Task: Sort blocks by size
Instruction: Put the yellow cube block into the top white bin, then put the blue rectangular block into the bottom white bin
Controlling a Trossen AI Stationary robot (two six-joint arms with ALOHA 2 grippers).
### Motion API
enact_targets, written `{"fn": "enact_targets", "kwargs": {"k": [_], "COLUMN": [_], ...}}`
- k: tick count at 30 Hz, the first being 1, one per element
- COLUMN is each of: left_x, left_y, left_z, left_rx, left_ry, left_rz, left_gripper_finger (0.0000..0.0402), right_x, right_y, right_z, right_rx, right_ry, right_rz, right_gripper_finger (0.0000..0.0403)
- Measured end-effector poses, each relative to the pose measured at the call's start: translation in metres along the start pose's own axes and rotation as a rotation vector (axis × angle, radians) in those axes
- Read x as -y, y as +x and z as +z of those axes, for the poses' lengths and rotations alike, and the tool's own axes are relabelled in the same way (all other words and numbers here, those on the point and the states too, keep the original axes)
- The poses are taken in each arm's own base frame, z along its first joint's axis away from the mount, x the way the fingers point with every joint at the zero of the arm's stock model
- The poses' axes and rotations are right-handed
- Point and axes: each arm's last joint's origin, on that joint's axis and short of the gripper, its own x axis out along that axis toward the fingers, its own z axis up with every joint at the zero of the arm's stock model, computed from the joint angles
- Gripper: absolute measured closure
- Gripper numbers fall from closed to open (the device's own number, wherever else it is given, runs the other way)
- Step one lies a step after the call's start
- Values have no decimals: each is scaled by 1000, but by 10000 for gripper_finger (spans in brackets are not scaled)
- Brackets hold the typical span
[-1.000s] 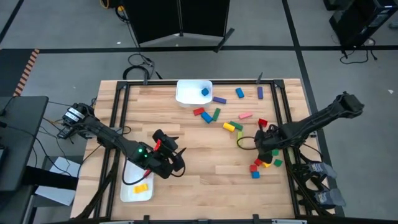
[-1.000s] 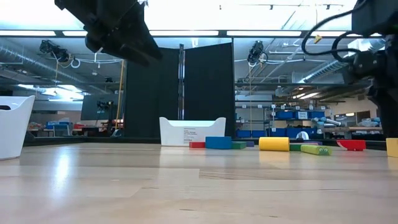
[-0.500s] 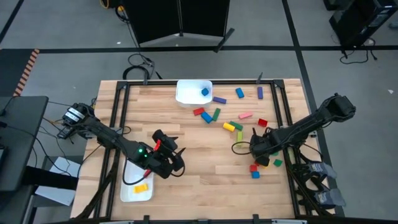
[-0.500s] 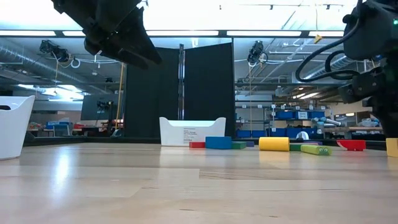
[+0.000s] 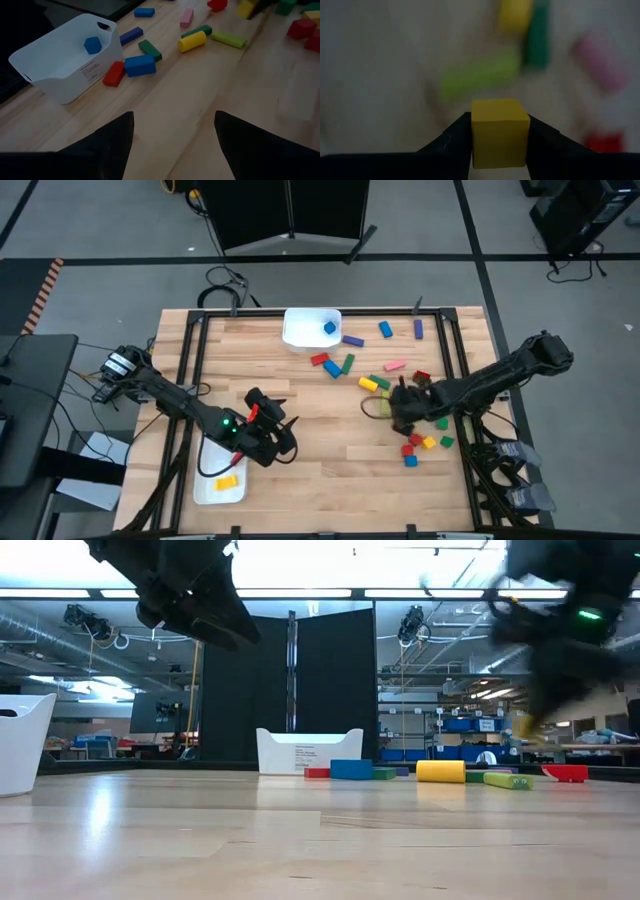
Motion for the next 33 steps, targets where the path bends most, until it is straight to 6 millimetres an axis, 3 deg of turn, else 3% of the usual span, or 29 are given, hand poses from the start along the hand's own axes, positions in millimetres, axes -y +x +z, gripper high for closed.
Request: {"fn": "enact_targets", "kwargs": {"k": [4, 9, 14, 17, 20, 26, 29, 33], "left_x": [-2, -1, -2, -1, -1, -1, -1, -9], "left_y": [6, 10, 13, 15, 16, 16, 19, 32], "left_z": [5, 10, 13, 15, 17, 17, 20, 27], "left_rx": [2, 15, 25, 22, 24, 27, 29, -14], "left_ry": [-17, -25, -32, -42, -55, -62, -77, -8], "left_rz": [1, -12, -17, -37, -47, -50, -54, -93], "left_gripper_finger": [117, 117, 117, 117, 117, 117, 117, 117], "right_x": [9, 43, 89, 110, 126, 153, 162, 162], "right_y": [-3, 8, 40, 62, 82, 95, 88, 62], "right_z": [60, 132, 187, 210, 225, 231, 226, 213], "right_rx": [292, 554, 608, 598, 609, 698, 723, 805], "right_ry": [18, 28, 75, 71, 71, 145, 153, 115], "right_rz": [17, -14, 11, -14, -10, 9, 15, 45], "right_gripper_finger": [257, 257, 257, 257, 244, 125, 110, 124]}}
